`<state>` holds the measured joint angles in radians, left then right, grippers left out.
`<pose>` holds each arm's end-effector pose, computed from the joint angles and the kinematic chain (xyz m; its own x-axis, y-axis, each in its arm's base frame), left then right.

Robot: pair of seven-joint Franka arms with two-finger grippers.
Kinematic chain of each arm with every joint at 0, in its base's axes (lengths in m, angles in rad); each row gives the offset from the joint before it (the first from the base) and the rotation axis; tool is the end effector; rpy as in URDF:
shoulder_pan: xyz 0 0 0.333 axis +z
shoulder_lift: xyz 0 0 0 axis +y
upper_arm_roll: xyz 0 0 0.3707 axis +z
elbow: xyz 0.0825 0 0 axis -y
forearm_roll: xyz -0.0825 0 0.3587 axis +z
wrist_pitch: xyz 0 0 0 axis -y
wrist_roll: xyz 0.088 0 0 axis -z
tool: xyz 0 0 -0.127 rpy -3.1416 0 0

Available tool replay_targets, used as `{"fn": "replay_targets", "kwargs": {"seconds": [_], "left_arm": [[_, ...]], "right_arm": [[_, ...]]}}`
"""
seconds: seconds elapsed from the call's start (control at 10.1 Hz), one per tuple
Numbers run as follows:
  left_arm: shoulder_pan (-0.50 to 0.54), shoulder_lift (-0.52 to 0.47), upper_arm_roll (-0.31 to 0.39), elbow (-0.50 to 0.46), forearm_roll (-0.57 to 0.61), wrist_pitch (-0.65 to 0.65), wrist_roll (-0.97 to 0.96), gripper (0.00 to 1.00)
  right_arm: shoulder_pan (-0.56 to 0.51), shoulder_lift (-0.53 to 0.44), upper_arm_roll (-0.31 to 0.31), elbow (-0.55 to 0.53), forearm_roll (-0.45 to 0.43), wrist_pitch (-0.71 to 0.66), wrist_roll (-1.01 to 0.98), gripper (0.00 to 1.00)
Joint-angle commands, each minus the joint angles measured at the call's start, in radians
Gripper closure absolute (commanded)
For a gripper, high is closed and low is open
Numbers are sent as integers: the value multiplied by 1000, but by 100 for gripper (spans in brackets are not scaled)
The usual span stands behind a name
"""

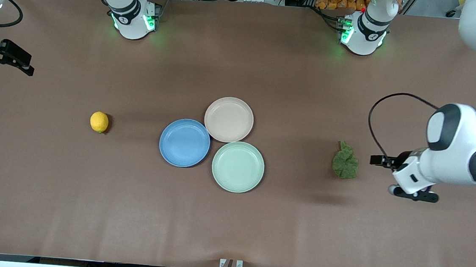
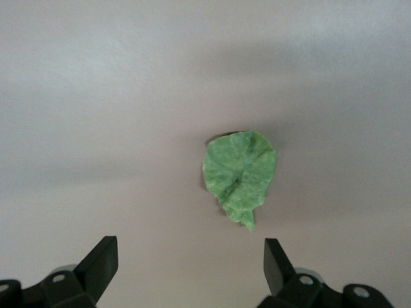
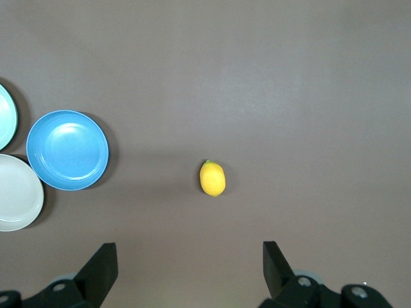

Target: Pick lemon and lettuce from blue and beige plates

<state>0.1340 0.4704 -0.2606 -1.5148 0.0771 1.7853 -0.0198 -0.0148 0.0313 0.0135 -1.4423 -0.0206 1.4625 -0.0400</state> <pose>0.6617 -0.0471 0.4230 0.9762 -0.1156 -0.1834 -0.1096 -0.9931 0.0424 0.5296 -0.0036 0.6899 0.9993 0.0365 -0.0119 0.0367 -0.9991 0.0196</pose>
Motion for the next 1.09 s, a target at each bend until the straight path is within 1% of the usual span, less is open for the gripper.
{"fn": "replay_targets", "kwargs": {"seconds": [0.0, 0.1, 0.3, 0.49, 0.79, 0.99], "left_arm": [[7, -128, -9, -10, 32, -81, 11, 0], [3, -181, -12, -8, 32, -117, 6, 0], [7, -280, -16, -5, 20, -139, 3, 0], [9, -334, -12, -10, 20, -145, 4, 0], [9, -337, -5, -7, 20, -156, -2, 0], [10, -361, -5, -7, 20, -156, 3, 0]], "right_arm": [[-14, 4, 5, 14, -2, -1, 15, 0], [-14, 4, 5, 16, -2, 2, 15, 0], [-14, 4, 5, 17, -4, 5, 15, 0], [-16, 4, 5, 16, -4, 5, 15, 0], [-16, 4, 5, 17, -4, 5, 14, 0], [-16, 4, 3, 17, -4, 7, 15, 0]]}}
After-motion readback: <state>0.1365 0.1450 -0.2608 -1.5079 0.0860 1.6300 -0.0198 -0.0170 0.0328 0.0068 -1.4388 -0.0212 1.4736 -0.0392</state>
